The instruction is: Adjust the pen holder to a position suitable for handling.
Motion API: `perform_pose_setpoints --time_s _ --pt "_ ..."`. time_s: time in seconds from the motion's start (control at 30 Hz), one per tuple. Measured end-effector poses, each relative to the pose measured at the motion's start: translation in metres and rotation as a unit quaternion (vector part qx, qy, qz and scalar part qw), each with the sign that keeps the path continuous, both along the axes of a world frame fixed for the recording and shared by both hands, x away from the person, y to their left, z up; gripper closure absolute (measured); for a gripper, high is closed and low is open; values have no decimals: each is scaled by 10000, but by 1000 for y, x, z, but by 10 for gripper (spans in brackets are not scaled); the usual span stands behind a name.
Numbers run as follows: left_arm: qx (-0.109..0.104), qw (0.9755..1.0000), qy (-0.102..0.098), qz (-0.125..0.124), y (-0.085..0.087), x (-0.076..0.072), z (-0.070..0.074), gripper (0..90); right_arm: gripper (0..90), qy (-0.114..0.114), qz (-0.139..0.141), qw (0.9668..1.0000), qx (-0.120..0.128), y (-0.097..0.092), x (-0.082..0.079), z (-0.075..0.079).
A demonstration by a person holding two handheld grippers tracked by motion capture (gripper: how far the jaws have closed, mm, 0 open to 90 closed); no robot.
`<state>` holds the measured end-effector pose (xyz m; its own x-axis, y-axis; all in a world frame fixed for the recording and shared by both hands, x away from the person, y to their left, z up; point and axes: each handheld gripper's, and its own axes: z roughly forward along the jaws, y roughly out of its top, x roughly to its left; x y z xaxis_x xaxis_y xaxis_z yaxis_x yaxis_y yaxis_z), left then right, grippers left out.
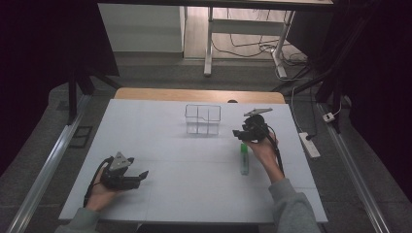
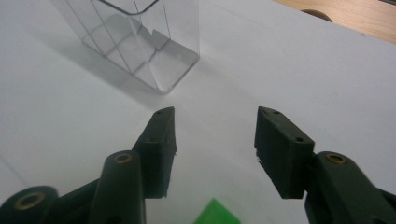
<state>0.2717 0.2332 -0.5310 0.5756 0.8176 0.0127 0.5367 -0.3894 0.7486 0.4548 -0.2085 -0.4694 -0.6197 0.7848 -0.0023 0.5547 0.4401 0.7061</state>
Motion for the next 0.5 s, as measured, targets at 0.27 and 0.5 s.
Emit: perform_pose_setpoints --time_s 0.27,0.5 --pt "28 10000 27 -37 -2 3 -2 241 384 87 -10 10000 41 -16 -24 11" --pt "17 10000 14 -23 -2 2 -1 241 340 154 57 9999 54 -21 -45 18"
